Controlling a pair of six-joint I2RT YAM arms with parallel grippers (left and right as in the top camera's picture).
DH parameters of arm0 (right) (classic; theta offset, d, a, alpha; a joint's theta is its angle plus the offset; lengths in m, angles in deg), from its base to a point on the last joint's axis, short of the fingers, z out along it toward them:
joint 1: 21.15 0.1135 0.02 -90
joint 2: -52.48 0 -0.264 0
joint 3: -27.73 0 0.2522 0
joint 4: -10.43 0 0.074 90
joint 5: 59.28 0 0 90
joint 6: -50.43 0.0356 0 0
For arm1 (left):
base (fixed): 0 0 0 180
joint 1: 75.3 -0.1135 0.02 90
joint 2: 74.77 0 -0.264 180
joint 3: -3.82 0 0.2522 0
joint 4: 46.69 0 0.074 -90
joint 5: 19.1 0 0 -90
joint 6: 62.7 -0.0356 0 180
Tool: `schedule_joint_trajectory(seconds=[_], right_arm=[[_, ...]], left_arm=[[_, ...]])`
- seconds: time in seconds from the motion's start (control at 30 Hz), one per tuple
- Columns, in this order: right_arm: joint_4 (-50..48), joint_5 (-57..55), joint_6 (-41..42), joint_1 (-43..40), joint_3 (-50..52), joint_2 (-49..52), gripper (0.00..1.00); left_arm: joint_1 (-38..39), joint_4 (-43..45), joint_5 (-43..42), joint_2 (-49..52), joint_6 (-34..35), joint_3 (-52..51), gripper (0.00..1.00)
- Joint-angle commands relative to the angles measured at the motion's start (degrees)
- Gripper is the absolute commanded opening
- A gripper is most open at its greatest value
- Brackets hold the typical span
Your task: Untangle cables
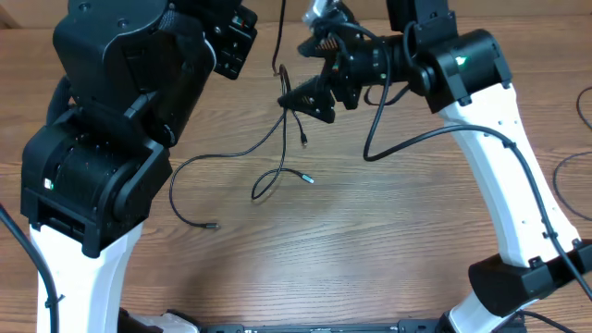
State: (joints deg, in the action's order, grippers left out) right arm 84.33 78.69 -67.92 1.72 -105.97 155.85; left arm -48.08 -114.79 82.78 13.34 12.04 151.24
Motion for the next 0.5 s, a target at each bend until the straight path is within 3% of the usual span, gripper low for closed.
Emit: schedule_joint_trajectory(seconds=[0.0,0.17,0.47], right_arm=[[-1.7,1.9,-1.7,0.3,0.0,0.9,0.98],[-2.4,3.0,-1.7,0.3,0.0,3.3,0.98],[-5.1,8.3,-1.7,0.3,0.0,7.9,0.95]], left_arm=[[-0.3,0.8,2.1,-0.5,8.5,1.9,0.04],[-0.1,2.0,1.5,-0.5,12.9,3.0,0.04],[3.5,2.8,-1.6,-0.5,13.2,3.9,0.04]])
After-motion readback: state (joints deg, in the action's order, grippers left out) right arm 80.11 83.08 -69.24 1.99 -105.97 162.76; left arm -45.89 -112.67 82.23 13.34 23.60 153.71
